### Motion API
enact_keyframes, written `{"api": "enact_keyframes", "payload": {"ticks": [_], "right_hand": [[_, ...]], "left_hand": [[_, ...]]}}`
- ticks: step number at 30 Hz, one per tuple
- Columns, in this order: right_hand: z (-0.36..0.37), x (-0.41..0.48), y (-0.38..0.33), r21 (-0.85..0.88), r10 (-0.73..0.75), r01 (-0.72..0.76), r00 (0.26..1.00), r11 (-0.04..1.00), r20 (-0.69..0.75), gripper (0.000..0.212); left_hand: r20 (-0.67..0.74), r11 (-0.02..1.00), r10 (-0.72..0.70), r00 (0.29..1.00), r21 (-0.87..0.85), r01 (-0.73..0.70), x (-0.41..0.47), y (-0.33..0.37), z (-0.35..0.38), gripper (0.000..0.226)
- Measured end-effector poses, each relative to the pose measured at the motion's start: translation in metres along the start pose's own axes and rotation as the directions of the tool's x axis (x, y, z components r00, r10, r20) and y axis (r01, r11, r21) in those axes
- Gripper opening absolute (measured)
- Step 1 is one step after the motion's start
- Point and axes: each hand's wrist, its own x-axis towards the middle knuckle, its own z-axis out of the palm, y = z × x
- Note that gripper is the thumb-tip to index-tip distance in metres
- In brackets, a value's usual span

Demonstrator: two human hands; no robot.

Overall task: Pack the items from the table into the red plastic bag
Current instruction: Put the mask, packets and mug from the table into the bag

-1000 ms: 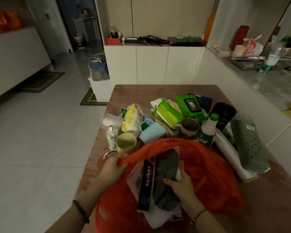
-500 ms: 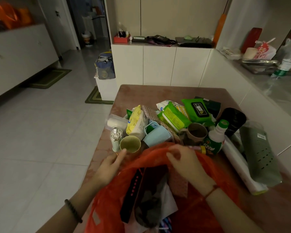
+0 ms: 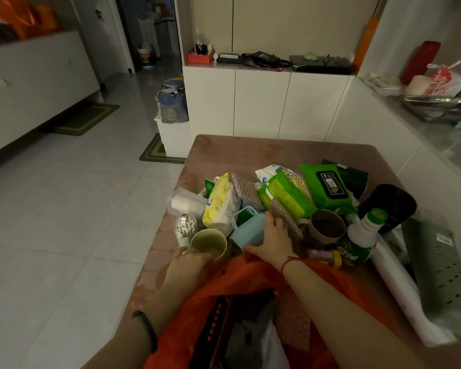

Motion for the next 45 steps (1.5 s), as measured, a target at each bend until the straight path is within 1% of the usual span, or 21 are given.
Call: {"api": "enact_keyframes", "payload": {"ticks": [3,5,6,8,10,12,15,16,17,19,21,23,25,28,30,33,35,37,40,42,45], "right_hand": [[0.005,0.002,-0.005,-0.004,-0.028,0.028,1.000,1.000,0.004,0.114],[0.007,0.001,-0.006,0.035,-0.049,0.049,0.999,0.998,-0.015,0.110],[0.006,0.001,-0.006,0.110,-0.052,0.056,0.998,0.992,-0.041,0.102],[-0.002,-0.001,-0.005,0.349,-0.039,0.063,0.996,0.935,-0.076,0.078],[-0.017,-0.006,-0.006,0.537,-0.042,0.083,0.995,0.840,-0.087,0.060],[-0.039,-0.016,-0.008,0.652,-0.037,0.146,0.983,0.744,-0.178,0.051],[-0.081,-0.040,-0.001,0.764,0.033,0.245,0.944,0.597,-0.328,0.049],[-0.095,-0.051,0.006,0.769,0.055,0.270,0.928,0.579,-0.367,0.046],[-0.109,-0.064,0.014,0.760,0.062,0.292,0.915,0.581,-0.399,0.042],[-0.130,-0.094,0.032,0.744,0.039,0.314,0.909,0.590,-0.415,0.034],[-0.137,-0.124,0.053,0.754,-0.013,0.304,0.931,0.582,-0.365,0.027],[-0.132,-0.147,0.075,0.693,-0.066,0.253,0.956,0.675,-0.286,0.025],[-0.119,-0.163,0.100,0.642,-0.036,0.160,0.979,0.750,-0.201,0.021],[-0.093,-0.180,0.128,0.649,0.032,0.064,0.990,0.758,-0.136,0.018],[-0.077,-0.188,0.140,0.629,0.065,0.049,0.986,0.776,-0.156,0.018],[-0.060,-0.188,0.148,0.604,0.112,0.029,0.975,0.797,-0.194,0.019],[-0.050,-0.183,0.147,0.531,0.096,0.023,0.976,0.847,-0.195,0.034],[-0.044,-0.177,0.138,0.427,0.045,0.055,0.974,0.903,-0.220,0.038],[-0.037,-0.170,0.122,0.279,-0.082,0.138,0.976,0.950,-0.203,0.044],[-0.035,-0.164,0.125,0.338,-0.072,0.118,0.986,0.934,-0.147,0.044],[-0.034,-0.157,0.144,0.634,0.080,-0.004,0.993,0.773,-0.092,0.041]], "left_hand": [[-0.104,0.986,-0.066,0.992,-0.157,0.050,-0.006,-0.002,-0.005,0.029],[-0.170,0.954,-0.104,0.980,-0.296,0.049,-0.013,-0.003,-0.013,0.031],[-0.192,0.939,-0.115,0.975,-0.342,0.043,-0.017,-0.003,-0.017,0.037],[-0.274,0.906,-0.126,0.953,-0.424,-0.002,-0.026,-0.004,-0.027,0.051],[-0.379,0.849,-0.136,0.915,-0.521,-0.089,-0.037,0.001,-0.042,0.044],[-0.459,0.749,-0.097,0.883,-0.618,-0.239,-0.049,0.013,-0.058,0.033],[-0.518,0.527,0.040,0.854,-0.715,-0.459,-0.070,0.043,-0.077,0.019],[-0.530,0.499,0.108,0.841,-0.703,-0.506,-0.075,0.053,-0.078,0.018],[-0.535,0.505,0.192,0.823,-0.665,-0.550,-0.079,0.063,-0.075,0.017],[-0.497,0.524,0.382,0.779,-0.577,-0.626,-0.084,0.081,-0.064,0.012],[-0.395,0.524,0.525,0.754,-0.548,-0.652,-0.086,0.096,-0.045,0.005],[-0.290,0.550,0.618,0.731,-0.505,-0.665,-0.087,0.106,-0.025,0.009],[-0.192,0.555,0.693,0.695,-0.473,-0.684,-0.089,0.114,-0.006,0.014],[-0.107,0.560,0.772,0.626,-0.353,-0.750,-0.090,0.122,0.014,0.019],[-0.096,0.567,0.788,0.609,-0.275,-0.777,-0.091,0.125,0.018,0.024],[-0.076,0.644,0.704,0.706,-0.352,-0.680,-0.093,0.126,0.014,0.050],[-0.071,0.678,0.669,0.740,-0.349,-0.647,-0.093,0.129,0.011,0.078],[0.004,0.696,0.689,0.725,-0.283,-0.660,-0.091,0.136,0.008,0.100],[0.096,0.687,0.721,0.687,-0.235,-0.688,-0.087,0.153,0.012,0.113],[0.126,0.711,0.696,0.707,-0.255,-0.655,-0.084,0.159,0.016,0.113],[0.187,0.726,0.685,0.704,-0.250,-0.640,-0.079,0.159,0.017,0.107]]}}
